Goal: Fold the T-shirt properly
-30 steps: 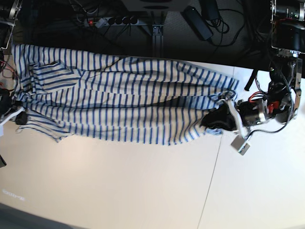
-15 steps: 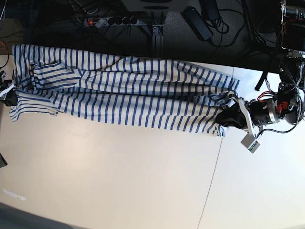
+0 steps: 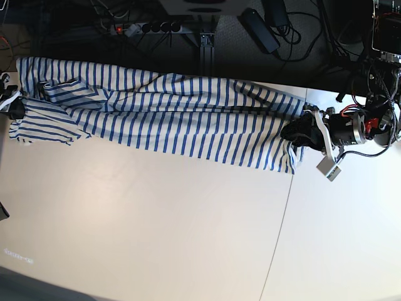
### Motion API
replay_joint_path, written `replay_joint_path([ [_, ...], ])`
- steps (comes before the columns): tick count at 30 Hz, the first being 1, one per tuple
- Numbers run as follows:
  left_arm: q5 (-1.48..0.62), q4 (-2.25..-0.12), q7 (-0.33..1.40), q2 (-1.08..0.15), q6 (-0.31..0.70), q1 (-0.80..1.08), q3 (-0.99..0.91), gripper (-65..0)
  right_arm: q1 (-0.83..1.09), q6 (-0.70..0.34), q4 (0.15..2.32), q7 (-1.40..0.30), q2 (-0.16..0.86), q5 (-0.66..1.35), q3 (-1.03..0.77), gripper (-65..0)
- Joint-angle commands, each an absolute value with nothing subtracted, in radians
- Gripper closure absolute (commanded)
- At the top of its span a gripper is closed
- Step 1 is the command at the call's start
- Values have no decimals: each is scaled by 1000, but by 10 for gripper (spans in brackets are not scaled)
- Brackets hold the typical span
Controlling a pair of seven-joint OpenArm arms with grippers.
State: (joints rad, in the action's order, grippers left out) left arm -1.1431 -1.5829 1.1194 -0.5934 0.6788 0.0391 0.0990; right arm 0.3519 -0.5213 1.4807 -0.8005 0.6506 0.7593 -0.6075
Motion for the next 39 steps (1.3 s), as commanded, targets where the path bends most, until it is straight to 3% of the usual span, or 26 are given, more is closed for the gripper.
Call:
replay_joint_path([
  [1, -1160, -1598, 1098, -610, 698, 23, 91, -249, 347, -595, 1491, -785, 671, 767, -622, -109],
  [3, -1139, -1598, 1066, -610, 698, 22, 91, -282, 347, -595, 1491, -779, 659, 767, -622, -317],
  [4, -1124, -1598, 1050, -610, 698, 21, 91, -286, 347, -595, 1491, -771, 656, 767, -622, -382],
  [5, -1109, -1598, 1039, -610, 698, 18, 91, -286, 346, -595, 1491, -766, 654, 767, -622, -406],
  [20, -1119, -1647, 993, -584, 698, 14, -199, -286, 311, -591, 1641, -776, 631, 812, -797, -404],
  [22, -1126, -1647, 991, -578, 698, 33, -193, -286, 311, -591, 1642, -775, 627, 830, -793, -342],
  [23, -1126, -1647, 991, -573, 698, 42, -188, -286, 310, -591, 1642, -774, 621, 830, -789, -258],
  [25, -1136, -1646, 984, -562, 698, 58, -181, -294, 308, -591, 1642, -773, 603, 826, -775, -23],
  [26, -1146, -1646, 979, -558, 698, 65, -176, -323, 308, -591, 1642, -772, 593, 823, -766, 0],
  [29, -1136, -1646, 972, -546, 698, 76, -157, -393, 308, -591, 1636, -754, 556, 755, -717, 0],
  [39, -903, -1647, 886, -467, 698, 92, -66, -402, 307, -591, 1594, -635, 495, 589, -489, 0],
])
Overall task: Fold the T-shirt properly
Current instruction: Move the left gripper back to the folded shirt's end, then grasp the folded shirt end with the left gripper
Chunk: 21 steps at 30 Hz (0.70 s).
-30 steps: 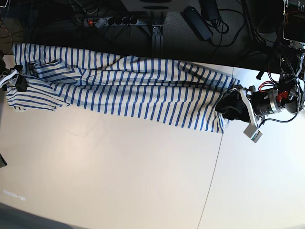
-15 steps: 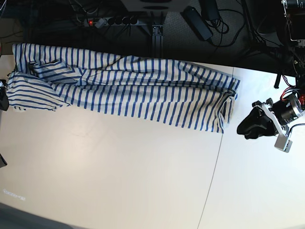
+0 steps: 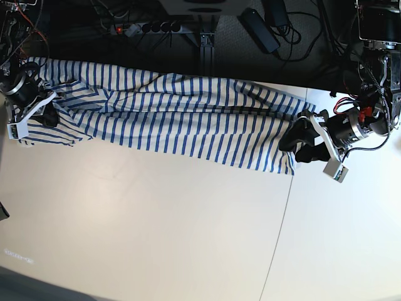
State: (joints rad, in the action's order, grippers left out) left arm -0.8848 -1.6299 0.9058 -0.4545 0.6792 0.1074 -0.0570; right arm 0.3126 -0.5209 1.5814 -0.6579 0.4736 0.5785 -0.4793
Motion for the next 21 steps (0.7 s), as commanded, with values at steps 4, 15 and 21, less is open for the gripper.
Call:
replay_joint_path([
  [4, -875, -1663, 848, -442, 681, 91, -72, -401, 305, -591, 1592, -634, 495, 552, -453, 0],
  [15, -872, -1817, 850, -394, 685, 106, -13, -189, 234, -591, 1408, -625, 495, 546, -450, 0],
  [21, -797, -1745, 822, -390, 686, 105, 86, -116, 185, -591, 1346, -626, 496, 562, -450, 0],
])
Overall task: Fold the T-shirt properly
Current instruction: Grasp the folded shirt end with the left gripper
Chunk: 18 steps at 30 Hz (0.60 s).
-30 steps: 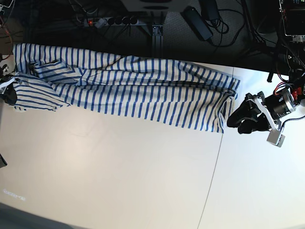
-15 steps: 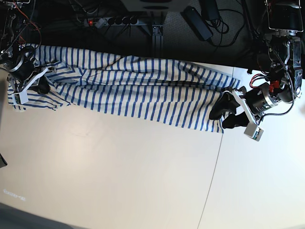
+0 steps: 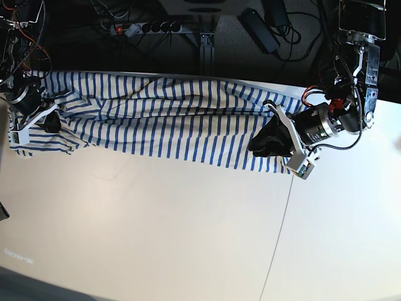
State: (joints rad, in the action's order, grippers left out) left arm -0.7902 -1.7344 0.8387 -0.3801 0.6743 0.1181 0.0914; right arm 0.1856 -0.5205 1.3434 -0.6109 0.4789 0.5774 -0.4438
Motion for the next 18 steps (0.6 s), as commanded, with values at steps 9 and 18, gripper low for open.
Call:
replay_joint_path([
  [9, -690, -1503, 714, -391, 685, 62, 91, -117, 186, -591, 1346, -629, 496, 557, -450, 0],
  [18, -654, -1470, 714, -391, 685, 61, 14, -220, 186, -591, 1346, -629, 496, 557, -450, 0],
])
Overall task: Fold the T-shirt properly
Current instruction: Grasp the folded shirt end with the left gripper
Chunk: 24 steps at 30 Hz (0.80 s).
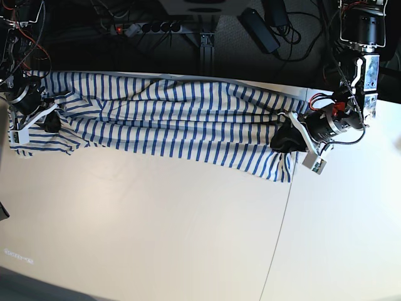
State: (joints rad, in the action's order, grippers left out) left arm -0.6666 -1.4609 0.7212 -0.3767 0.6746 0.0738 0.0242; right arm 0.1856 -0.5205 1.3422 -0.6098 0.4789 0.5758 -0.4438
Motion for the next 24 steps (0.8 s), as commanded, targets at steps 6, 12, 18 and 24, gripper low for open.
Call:
replay_joint_path([
  [6, -707, -1489, 723, -406, 684, 55, 12, -349, 186, -591, 1346, -628, 496, 556, -450, 0],
  [12, -706, -1622, 777, -419, 657, 52, -34, -349, 186, -591, 1339, -629, 496, 553, -450, 0],
  [18, -696, -1605, 799, -434, 635, 56, -93, -462, 186, -591, 1339, -629, 496, 553, -450, 0],
  [24, -729, -1538, 797, -434, 632, 56, -92, -462, 186, -591, 1339, -629, 496, 554, -450, 0],
])
